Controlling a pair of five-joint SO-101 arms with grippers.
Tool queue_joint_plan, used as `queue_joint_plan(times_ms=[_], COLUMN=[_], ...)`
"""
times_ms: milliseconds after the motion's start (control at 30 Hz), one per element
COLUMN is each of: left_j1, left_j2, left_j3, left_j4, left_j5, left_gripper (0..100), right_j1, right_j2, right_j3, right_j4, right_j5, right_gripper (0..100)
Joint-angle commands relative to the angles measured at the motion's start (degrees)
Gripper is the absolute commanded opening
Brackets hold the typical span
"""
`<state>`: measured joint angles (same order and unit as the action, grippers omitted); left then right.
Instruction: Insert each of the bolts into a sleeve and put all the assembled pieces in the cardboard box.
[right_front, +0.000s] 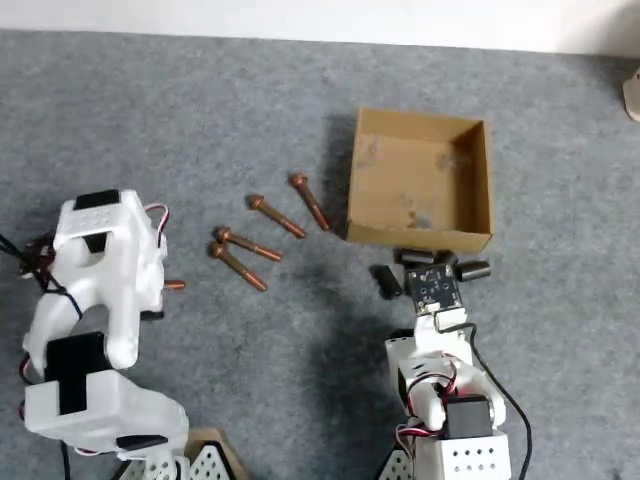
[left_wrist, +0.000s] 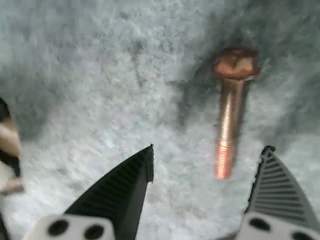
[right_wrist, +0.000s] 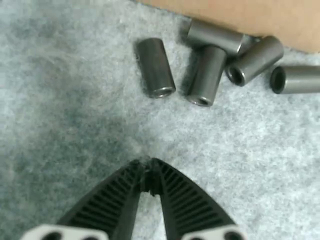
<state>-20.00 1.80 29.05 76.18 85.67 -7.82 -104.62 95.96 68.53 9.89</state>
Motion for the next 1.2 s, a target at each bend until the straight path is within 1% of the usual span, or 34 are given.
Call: queue_joint_plan(times_ms=[0, 167, 233, 300, 500, 567, 733, 800, 833, 900, 1067, 1167], left_j1=[-3.6, -8.4, -9.1, -8.9, -5.5, -5.1, -5.3, -5.3, -5.3, -5.3, -7.3, -7.8], left_j2=[-0.3, -0.3, -0.3, -0.3, -0.3, -0.2, -0.2, -0.5, -0.7, -0.7, -0.4, -0.3], left_j3=[-0.4, 0.4, 1.7, 3.6, 9.8, 11.8, 17.3, 19.0, 19.4, 19.4, 18.7, 18.1], left_j4=[-0.8, -8.3, -10.6, -12.0, -18.1, -21.5, -33.8, -36.9, -37.3, -37.4, -37.6, -37.5], left_j5=[-4.8, -5.9, -5.9, -5.9, -5.7, -5.7, -5.7, -5.6, -5.6, -5.8, -6.0, -6.0], left_gripper=[31, 31, 31, 31, 31, 31, 30, 30, 30, 27, 11, 6], right_j1=[-0.4, -0.4, -0.4, -0.4, -0.4, -0.4, -0.4, -0.4, -0.4, -0.4, -0.4, -0.4], right_j2=[-0.7, -0.7, -0.7, -0.7, -0.7, -0.7, -0.7, -0.7, -0.7, -0.7, -0.7, -0.7], right_j3=[8.0, 8.0, 8.0, 8.0, 8.0, 8.0, 8.0, 8.0, 8.0, 8.0, 8.0, 8.0], right_j4=[-1.0, -1.0, -1.0, -1.0, -1.0, -1.0, -1.0, -1.1, -1.1, -1.1, -1.1, -1.1], right_j5=[-0.6, -0.6, -0.6, -0.6, -0.6, -0.6, -0.6, -0.6, -0.6, -0.6, -0.6, -0.6], right_gripper=[0.4, 0.4, 0.4, 0.4, 0.4, 0.4, 0.4, 0.4, 0.4, 0.4, 0.4, 0.4])
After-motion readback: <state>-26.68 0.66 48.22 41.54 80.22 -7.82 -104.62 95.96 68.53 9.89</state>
